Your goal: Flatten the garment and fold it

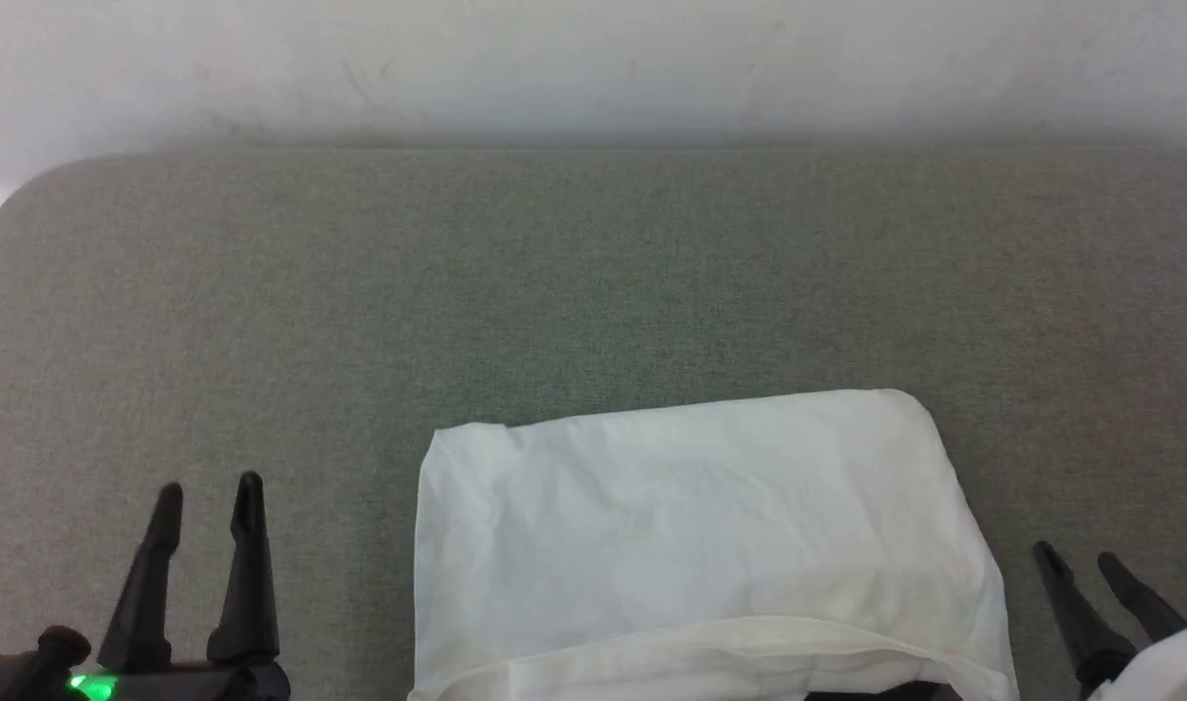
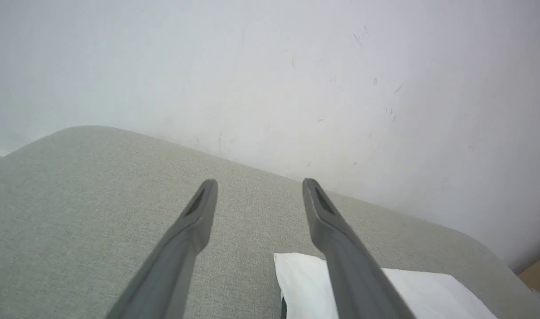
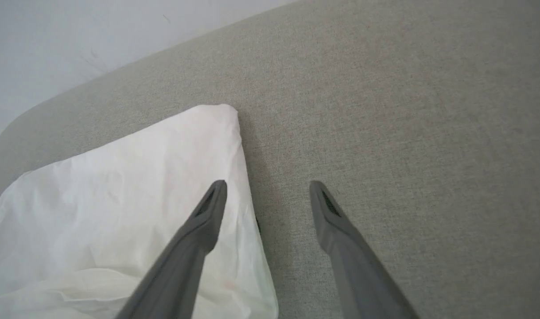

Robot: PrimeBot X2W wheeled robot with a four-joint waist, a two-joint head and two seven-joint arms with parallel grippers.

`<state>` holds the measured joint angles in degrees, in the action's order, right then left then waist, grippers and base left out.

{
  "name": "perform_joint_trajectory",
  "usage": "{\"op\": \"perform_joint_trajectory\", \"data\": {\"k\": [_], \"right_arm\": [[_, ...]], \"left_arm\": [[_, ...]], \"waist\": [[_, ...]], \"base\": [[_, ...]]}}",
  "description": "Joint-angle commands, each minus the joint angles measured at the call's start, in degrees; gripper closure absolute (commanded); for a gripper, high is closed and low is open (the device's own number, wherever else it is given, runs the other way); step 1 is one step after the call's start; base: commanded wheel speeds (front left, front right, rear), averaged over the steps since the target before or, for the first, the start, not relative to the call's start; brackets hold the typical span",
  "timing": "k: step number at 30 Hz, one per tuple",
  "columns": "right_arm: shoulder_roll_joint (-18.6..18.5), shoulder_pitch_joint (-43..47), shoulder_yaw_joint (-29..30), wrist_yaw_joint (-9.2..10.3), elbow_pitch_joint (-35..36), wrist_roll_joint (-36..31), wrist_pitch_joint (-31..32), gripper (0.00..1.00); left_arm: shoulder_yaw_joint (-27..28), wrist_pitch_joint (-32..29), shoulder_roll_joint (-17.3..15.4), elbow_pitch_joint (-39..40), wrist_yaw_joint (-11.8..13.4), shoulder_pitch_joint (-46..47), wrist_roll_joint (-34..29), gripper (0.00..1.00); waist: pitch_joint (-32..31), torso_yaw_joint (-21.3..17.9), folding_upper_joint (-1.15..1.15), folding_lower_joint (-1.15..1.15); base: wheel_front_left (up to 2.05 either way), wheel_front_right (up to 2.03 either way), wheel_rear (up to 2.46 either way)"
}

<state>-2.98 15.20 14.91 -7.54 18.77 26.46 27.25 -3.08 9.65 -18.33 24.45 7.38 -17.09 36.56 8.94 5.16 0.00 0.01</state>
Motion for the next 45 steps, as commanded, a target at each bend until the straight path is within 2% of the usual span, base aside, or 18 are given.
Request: {"op": "perform_joint_trajectory", "data": {"k": [1, 6, 18, 19, 20, 21, 22, 25, 29, 34, 41, 45], "right_arm": [[0.10, -1.79, -0.26, 0.05, -1.67, -0.75, 0.33, 0.00], [0.10, -4.32, -2.50, 0.05, -6.08, -2.59, 3.22, 0.00], [0.10, -8.35, -6.26, 0.05, -13.06, -6.03, 7.95, 0.00], [0.10, -8.56, -6.59, 0.05, -13.81, -5.74, 8.31, 0.06], [0.10, -8.75, -7.02, 0.05, -14.54, -5.57, 8.71, 0.50], [0.10, -8.93, -7.36, 0.05, -15.35, -5.10, 9.12, 0.70], [0.10, -9.18, -7.47, 0.05, -16.12, -4.37, 9.19, 0.99], [0.10, -10.03, -7.82, 0.05, -17.93, -2.84, 8.70, 1.00], [0.10, -12.13, -5.48, 0.05, -18.78, -2.50, 5.80, 1.00], [0.10, -15.15, 1.52, 0.05, -17.44, -5.67, 3.72, 1.00], [0.10, -15.86, 13.08, 0.05, -12.64, -12.17, 4.93, 1.00], [0.10, -14.16, 14.79, 0.05, -10.28, -12.57, 6.10, 1.00]], "left_arm": [[0.06, 2.05, -0.39, 0.04, 0.59, 1.50, -3.65, 0.00], [-0.92, 4.15, -0.12, -1.18, 1.13, 2.70, -9.18, 0.00], [-2.61, 4.67, 1.35, -4.06, -0.04, 3.70, -8.83, 0.00], [-2.64, 4.66, 1.36, -4.26, -0.12, 3.77, -8.69, 0.00], [-2.66, 4.63, 1.32, -4.40, -0.19, 3.85, -8.56, 0.00], [-2.66, 4.59, 1.31, -4.48, -0.28, 3.95, -8.37, 0.00], [-2.63, 4.54, 1.29, -4.54, -0.35, 4.04, -8.18, 0.00], [-2.59, 4.32, 1.15, -4.66, -0.50, 4.23, -7.76, 0.00], [-2.38, 4.08, 0.94, -4.58, -0.53, 4.02, -7.26, 0.00], [-2.34, 3.76, 0.56, -4.26, -0.58, 3.87, -7.05, 0.00], [-2.71, 3.22, 0.11, -4.11, -0.55, 4.04, -7.18, 0.00], [-2.94, 2.96, 0.00, -4.26, -0.40, 4.02, -7.25, 0.00]], "waist": [[1.48, 0.91, 0.00, -0.01], [3.20, 2.34, 0.00, -0.01], [4.65, 4.69, 0.00, -0.01], [4.60, 4.73, 0.00, -0.01], [4.57, 4.72, 0.00, -0.01], [4.51, 4.66, 0.00, -0.01], [4.45, 4.58, 0.00, -0.01], [4.13, 4.27, 0.00, -0.01], [3.62, 3.32, 0.00, -0.01], [3.44, 1.83, 0.00, -0.01], [3.50, -0.03, 0.00, -0.01], [3.16, -0.81, 0.00, -0.01]], "base": [[0.00, 0.00, 0.00], [0.00, 0.00, 0.00], [0.00, 0.00, 0.00], [0.00, 0.00, 0.00], [0.00, 0.00, 0.00], [0.00, 0.00, 0.00], [0.00, 0.00, 0.00], [0.00, 0.00, 0.00], [0.00, 0.00, 0.00], [0.00, 0.00, 0.00], [0.00, 0.00, 0.00], [0.00, 0.00, 0.00]]}}
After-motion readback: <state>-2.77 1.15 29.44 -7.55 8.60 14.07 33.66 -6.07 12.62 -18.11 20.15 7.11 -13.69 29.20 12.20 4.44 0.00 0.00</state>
